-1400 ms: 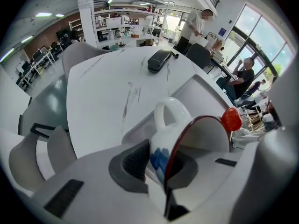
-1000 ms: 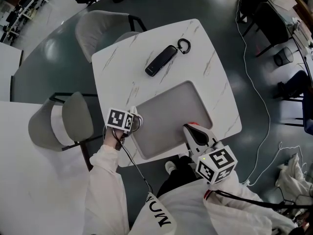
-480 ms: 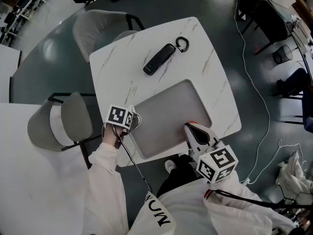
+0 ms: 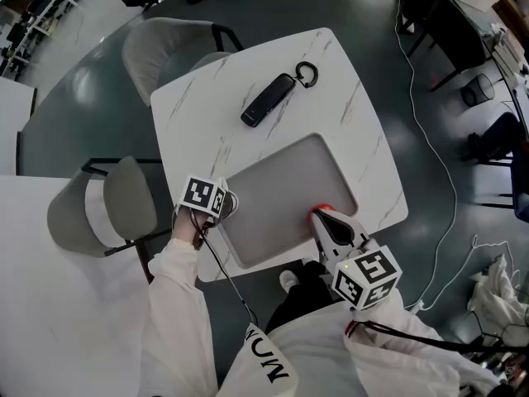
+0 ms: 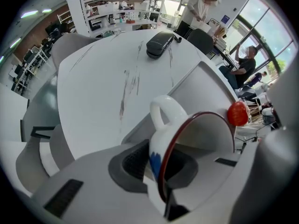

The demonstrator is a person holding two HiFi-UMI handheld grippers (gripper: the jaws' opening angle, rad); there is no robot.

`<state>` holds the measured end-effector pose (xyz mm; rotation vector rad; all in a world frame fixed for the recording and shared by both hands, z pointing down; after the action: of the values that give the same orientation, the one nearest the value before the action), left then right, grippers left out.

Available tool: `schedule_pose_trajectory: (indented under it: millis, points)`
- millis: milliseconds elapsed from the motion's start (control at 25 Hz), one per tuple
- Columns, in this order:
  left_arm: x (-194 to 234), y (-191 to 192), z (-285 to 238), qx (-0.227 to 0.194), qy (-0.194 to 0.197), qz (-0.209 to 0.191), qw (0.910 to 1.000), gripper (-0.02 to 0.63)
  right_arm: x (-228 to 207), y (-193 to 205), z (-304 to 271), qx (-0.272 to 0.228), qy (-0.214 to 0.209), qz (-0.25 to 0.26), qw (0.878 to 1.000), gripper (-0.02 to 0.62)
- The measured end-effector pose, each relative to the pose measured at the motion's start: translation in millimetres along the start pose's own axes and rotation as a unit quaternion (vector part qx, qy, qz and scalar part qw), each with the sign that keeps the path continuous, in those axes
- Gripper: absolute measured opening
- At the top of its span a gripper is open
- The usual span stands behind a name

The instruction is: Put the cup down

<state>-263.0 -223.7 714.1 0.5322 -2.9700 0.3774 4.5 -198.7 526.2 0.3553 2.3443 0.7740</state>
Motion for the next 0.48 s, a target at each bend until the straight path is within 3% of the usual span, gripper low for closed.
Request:
schedule_pose_trajectory:
  millis: [480]
  points:
    - [-3.1, 1.1, -2.8, 0.013, 0.002, -0.01, 0.9999, 0.035, -6.1, 3.2, 1.8, 0.009, 0.003, -0.003, 1.0, 0.005]
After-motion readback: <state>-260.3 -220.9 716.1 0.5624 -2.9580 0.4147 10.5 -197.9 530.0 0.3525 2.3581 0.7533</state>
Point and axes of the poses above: the fingertips, and each gripper's own axes: z backward along the fingers, x to its left, y out of its underside, the point moved 1 cm from there along z, backward along the fingers, and after that the axes turned 15 degrees about x, right-handed, at the moved point
